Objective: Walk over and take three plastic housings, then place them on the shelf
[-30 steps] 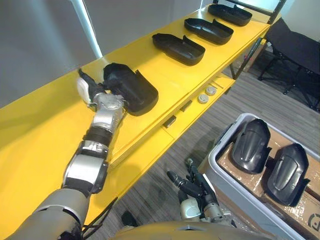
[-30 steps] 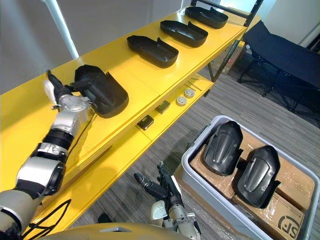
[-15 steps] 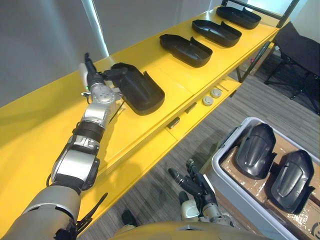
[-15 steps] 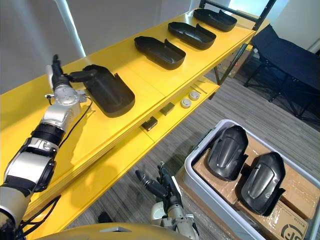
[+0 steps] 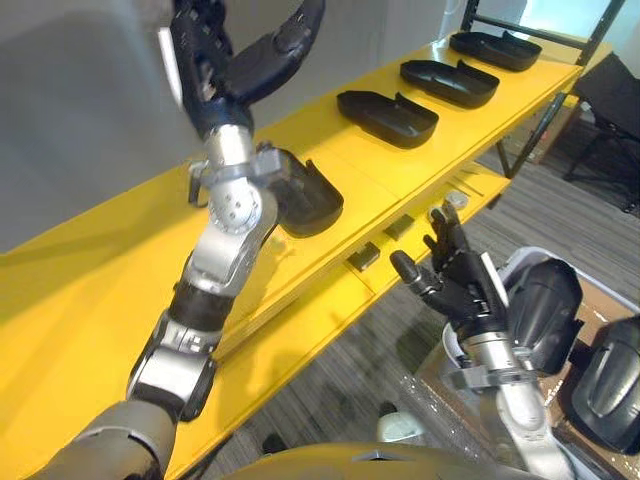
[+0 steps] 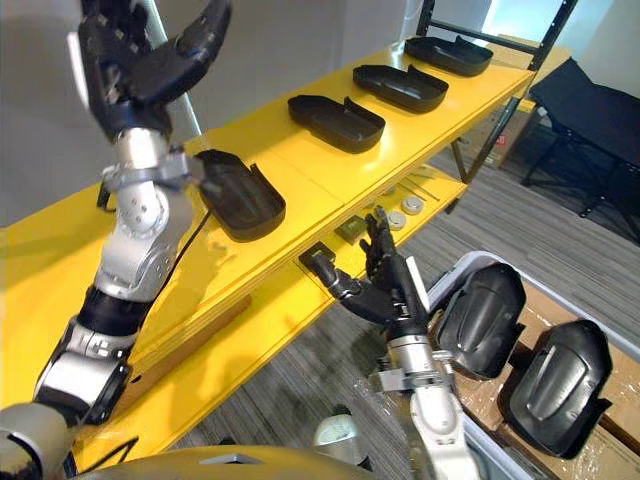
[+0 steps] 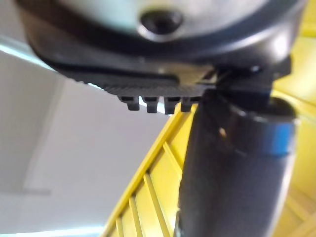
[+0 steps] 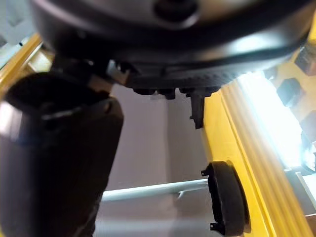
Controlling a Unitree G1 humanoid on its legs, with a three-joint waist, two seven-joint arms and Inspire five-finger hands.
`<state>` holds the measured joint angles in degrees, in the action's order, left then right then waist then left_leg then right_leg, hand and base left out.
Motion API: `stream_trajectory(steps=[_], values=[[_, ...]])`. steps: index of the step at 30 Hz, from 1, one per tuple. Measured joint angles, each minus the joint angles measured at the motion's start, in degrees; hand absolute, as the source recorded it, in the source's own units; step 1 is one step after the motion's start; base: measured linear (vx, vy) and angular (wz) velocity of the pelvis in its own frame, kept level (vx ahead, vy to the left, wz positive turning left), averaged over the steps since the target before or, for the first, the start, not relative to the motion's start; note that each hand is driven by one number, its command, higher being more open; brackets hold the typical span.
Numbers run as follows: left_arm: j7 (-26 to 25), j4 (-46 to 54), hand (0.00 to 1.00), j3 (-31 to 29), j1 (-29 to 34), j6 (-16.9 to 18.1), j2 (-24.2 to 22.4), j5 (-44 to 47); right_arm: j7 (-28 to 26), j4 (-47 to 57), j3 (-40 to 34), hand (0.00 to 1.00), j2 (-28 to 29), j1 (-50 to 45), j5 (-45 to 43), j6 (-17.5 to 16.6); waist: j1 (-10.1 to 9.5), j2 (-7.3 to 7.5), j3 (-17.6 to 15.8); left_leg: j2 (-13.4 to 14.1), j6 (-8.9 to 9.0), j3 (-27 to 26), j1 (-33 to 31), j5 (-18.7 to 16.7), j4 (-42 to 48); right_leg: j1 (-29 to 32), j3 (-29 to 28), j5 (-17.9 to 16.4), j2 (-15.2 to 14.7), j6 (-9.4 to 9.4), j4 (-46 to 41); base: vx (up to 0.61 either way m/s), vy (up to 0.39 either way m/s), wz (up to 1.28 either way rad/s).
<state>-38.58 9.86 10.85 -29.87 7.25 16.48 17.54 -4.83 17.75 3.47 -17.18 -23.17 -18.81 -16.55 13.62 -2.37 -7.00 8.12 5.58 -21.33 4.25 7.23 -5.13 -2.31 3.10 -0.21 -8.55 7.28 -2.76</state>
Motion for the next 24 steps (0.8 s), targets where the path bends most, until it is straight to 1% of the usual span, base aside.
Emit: stream_trajectory(steps=[1,2,3,4,6,7,8,9,10,12,14,17,20,24], values=[[0.2,1.2,1.0,-0.5,2.9,-0.1,0.0,-0.2,-0.7,0.0,-0.6,1.0,-0.1,-0.1,-0.9,0.0,-0.38,0.01,0.0,0.1,0.08,0.3,-0.1,0.0,0.0,0.0,0.2,0.0,0.1,-0.01,0.1,-0.05,-0.028,0.2],[0.5,3.5,1.0,-0.8,9.3,-0.2,0.0,-0.3,-1.5,0.1,-1.3,1.0,-0.1,-0.6,-2.2,0.0,-0.95,0.01,0.4,0.3,0.35,1.2,-0.9,0.2,0.0,0.0,0.9,0.0,0.3,0.05,0.4,-0.05,-0.035,0.4],[1.1,5.3,1.0,-1.0,15.7,-0.1,-0.1,-0.9,-1.6,0.1,-1.7,1.0,0.0,-0.9,-2.3,0.0,-1.1,0.18,0.9,0.4,0.2,2.5,-2.1,0.5,0.0,0.1,2.4,0.0,0.4,0.11,1.0,-0.04,-0.037,0.49],[1.5,5.7,1.0,-1.2,18.8,0.0,-0.2,-1.8,-1.7,0.1,-1.8,1.0,0.0,-0.9,-2.3,0.1,-1.42,0.31,1.0,0.5,0.23,3.0,-2.6,0.7,0.0,0.1,3.0,0.0,0.4,0.11,1.0,-0.02,-0.039,0.52],[4.0,6.0,1.0,-1.9,28.6,0.0,-0.7,-2.4,-1.9,0.1,-2.2,1.0,0.0,-0.8,-2.1,0.8,-3.7,0.94,1.6,0.5,0.4,4.7,-3.6,1.3,0.0,0.0,4.5,0.2,0.5,0.1,1.0,0.01,-0.025,0.39],[5.0,6.0,1.0,-2.3,30.8,0.1,-0.9,-2.4,-1.8,0.1,-2.2,1.0,0.1,-0.8,-2.1,1.2,-4.33,1.13,1.8,0.5,0.17,5.1,-3.8,1.6,0.0,0.0,4.8,0.4,0.5,0.01,1.0,0.01,-0.01,0.33],[7.0,6.1,1.0,-3.5,34.4,0.2,-0.9,-2.4,-1.5,0.1,-2.2,1.0,0.4,-0.9,-1.8,1.7,-5.73,1.46,2.0,0.4,0.08,5.6,-3.9,1.7,0.0,-0.1,5.4,0.4,0.5,-0.08,1.0,0.01,-0.01,0.26],[9.0,6.4,1.0,-4.7,37.1,0.4,-0.9,-2.3,-1.0,0.1,-2.2,1.0,0.6,-0.8,-1.8,2.2,-6.43,1.65,2.1,0.4,0.09,6.1,-3.9,1.7,0.0,-0.5,5.9,0.3,0.5,-0.13,1.0,0.01,-0.004,0.31],[12.8,6.6,1.0,-6.5,41.1,1.9,-0.9,-2.2,-0.8,-0.2,-2.6,1.0,1.2,-0.9,-1.8,2.5,-7.52,1.82,2.3,0.3,0.1,6.9,-3.9,1.7,0.0,-0.9,6.5,0.2,0.4,-0.28,1.1,0.01,-0.003,0.24],[15.4,7.6,1.0,-7.7,43.8,3.0,-0.9,-1.9,-0.9,-0.5,-3.3,1.0,1.6,-0.9,-2.0,2.4,-8.12,1.83,2.3,0.3,0.17,7.4,-4.2,1.8,0.0,-1.0,7.1,0.1,0.4,-0.37,1.1,0.0,-0.001,0.19],[20.7,10.2,1.0,-8.3,47.8,5.3,-0.9,1.3,-1.6,-2.4,-4.7,1.0,1.7,-0.8,-3.1,2.3,-9.17,1.81,2.4,0.2,0.42,8.3,-4.9,1.9,0.0,-1.0,8.2,-0.2,0.4,-0.78,1.3,-0.01,0.001,0.22],[25.3,11.1,1.0,-8.3,49.7,8.0,-1.5,2.7,-2.1,-4.6,-5.0,1.0,1.7,-0.8,-4.1,2.2,-10.05,1.53,2.6,0.2,0.46,8.9,-4.8,2.0,0.0,-1.9,9.0,-0.2,0.5,-0.63,1.9,-0.02,-0.002,0.1],[27.2,11.1,1.0,-8.3,50.2,8.9,-3.8,4.0,-1.9,-4.8,-4.4,1.0,1.7,-0.5,-4.1,2.2,-10.57,0.85,3.2,0.3,0.39,9.2,-4.9,2.0,0.0,-1.9,9.2,-0.3,0.6,-0.51,2.0,-0.01,0.0,0.04],[27.3,11.1,1.0,-8.3,50.6,8.9,-4.7,4.6,-1.6,-5.9,-2.4,1.0,1.6,-0.2,-4.1,2.2,-11.03,0.61,3.8,0.4,0.41,9.3,-4.9,2.1,0.0,-1.9,9.4,-0.3,0.7,-0.51,2.1,0.0,0.0,0.0]])
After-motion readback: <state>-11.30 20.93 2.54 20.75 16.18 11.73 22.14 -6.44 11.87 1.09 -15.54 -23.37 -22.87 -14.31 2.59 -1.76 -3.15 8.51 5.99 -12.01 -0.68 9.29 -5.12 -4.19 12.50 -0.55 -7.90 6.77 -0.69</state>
